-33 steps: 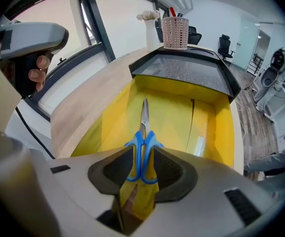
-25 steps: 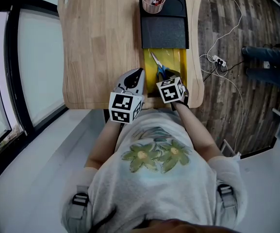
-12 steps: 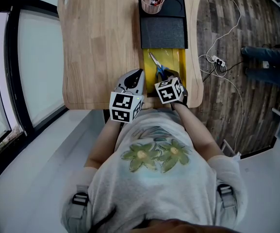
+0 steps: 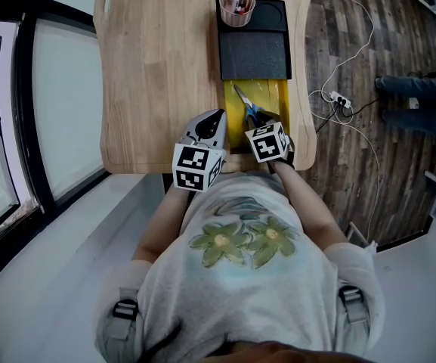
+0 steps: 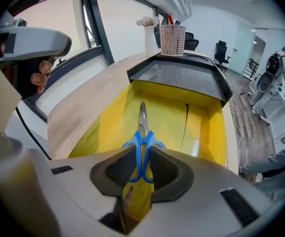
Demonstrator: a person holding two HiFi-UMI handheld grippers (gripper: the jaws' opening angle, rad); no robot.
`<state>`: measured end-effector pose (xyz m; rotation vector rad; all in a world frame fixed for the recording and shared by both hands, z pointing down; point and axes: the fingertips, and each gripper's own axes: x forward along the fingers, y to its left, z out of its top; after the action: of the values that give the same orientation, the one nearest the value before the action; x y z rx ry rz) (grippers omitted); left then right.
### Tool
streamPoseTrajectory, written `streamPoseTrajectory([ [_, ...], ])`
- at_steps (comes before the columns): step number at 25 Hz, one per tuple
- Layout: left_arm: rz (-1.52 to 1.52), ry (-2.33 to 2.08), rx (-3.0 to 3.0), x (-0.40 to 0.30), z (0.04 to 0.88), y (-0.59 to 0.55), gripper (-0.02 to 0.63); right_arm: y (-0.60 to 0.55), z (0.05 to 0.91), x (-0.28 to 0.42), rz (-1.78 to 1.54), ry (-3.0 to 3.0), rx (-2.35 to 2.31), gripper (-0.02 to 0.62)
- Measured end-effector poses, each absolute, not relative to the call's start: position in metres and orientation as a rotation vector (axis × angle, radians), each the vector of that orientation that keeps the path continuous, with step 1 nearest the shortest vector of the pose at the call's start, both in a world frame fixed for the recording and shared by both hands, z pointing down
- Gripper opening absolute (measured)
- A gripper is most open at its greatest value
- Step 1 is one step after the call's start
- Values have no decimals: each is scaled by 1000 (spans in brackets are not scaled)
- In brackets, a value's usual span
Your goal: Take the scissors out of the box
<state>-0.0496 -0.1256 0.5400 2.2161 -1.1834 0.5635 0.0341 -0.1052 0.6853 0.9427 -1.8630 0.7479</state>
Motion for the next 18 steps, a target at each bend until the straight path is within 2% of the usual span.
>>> streamPoseTrajectory([
  [18, 561, -1183, 2251, -49, 529, -130, -3, -111, 664, 42, 740, -1875, 987, 84],
])
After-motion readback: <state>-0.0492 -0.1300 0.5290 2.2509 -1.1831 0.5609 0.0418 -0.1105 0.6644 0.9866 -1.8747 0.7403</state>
